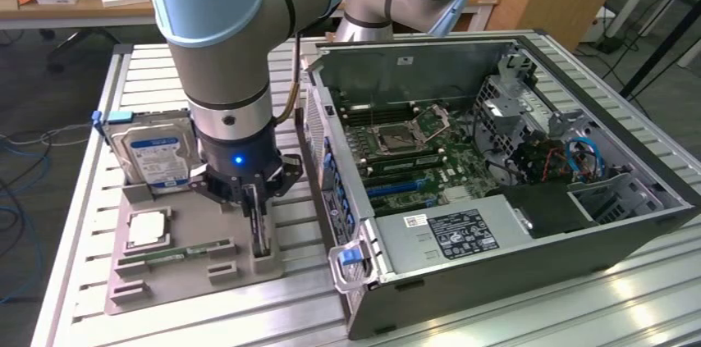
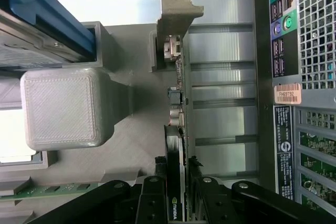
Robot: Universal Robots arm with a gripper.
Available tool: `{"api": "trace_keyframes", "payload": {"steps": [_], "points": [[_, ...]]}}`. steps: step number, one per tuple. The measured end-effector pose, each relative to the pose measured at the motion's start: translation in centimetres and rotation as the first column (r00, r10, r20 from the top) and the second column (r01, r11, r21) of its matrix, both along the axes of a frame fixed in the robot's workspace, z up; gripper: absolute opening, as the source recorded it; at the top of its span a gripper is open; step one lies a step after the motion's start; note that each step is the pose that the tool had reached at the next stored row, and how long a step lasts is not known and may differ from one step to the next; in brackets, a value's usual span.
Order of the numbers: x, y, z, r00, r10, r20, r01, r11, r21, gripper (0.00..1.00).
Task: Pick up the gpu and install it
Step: 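Pick up the gpu and move the gpu toward the slot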
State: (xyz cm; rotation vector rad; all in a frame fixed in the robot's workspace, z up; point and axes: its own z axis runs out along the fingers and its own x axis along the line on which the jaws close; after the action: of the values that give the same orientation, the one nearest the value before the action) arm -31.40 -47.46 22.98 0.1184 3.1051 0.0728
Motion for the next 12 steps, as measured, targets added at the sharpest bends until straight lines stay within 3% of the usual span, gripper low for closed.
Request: {"api": "trace_keyframes", "payload": {"steps": [10, 12], "points": [[0.0, 0.0, 0.05, 1.0, -0.005, 0.0001, 0.005, 1.0, 0.0001, 0.27], [0.0, 0.0, 0.76, 1.0, -0.006, 0.0, 0.006, 1.0, 0.0, 0.27]]}}
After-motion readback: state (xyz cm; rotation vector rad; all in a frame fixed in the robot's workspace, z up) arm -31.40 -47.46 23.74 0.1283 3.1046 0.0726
